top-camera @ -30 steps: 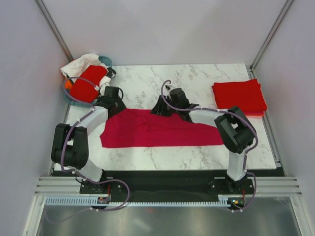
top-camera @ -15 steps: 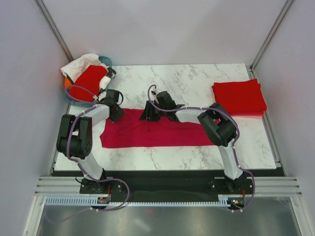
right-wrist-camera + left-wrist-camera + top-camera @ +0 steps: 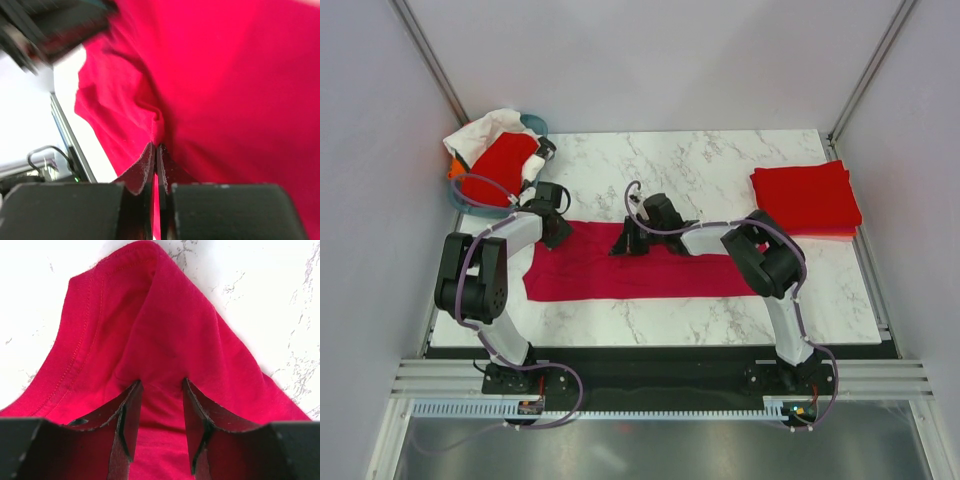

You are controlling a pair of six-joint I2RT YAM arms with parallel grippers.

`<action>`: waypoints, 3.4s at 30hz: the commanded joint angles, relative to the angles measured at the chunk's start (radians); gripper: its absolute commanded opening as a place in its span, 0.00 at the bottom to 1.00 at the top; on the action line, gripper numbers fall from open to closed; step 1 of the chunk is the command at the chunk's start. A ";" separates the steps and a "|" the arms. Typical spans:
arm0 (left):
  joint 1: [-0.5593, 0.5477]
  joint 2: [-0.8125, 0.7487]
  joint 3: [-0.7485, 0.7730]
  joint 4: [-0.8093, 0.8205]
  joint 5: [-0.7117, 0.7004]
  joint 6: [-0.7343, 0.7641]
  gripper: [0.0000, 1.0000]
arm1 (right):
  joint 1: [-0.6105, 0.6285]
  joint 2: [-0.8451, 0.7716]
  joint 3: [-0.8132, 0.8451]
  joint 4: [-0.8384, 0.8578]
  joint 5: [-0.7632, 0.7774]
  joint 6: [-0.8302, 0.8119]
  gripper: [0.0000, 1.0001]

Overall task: Fold and stack the t-shirts
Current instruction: Fold the tshirt

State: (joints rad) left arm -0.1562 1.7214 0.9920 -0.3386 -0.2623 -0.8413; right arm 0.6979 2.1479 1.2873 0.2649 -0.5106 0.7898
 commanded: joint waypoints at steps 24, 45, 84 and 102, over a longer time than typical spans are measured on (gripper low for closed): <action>0.010 -0.032 -0.006 -0.082 -0.025 -0.002 0.47 | 0.002 -0.057 0.019 0.048 0.001 -0.141 0.58; 0.010 -0.054 -0.001 -0.082 -0.028 0.007 0.47 | 0.109 0.164 0.320 -0.124 0.003 -0.277 0.49; -0.045 -0.267 -0.041 -0.083 -0.048 0.050 0.47 | 0.101 -0.267 -0.068 -0.211 0.055 -0.204 0.53; -0.092 -0.339 -0.277 -0.025 0.078 -0.081 0.47 | 0.143 -0.191 -0.094 -0.219 0.219 0.091 0.41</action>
State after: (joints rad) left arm -0.2447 1.3697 0.7307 -0.4095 -0.1989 -0.8776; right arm 0.8303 1.9289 1.1988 0.0372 -0.3294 0.8288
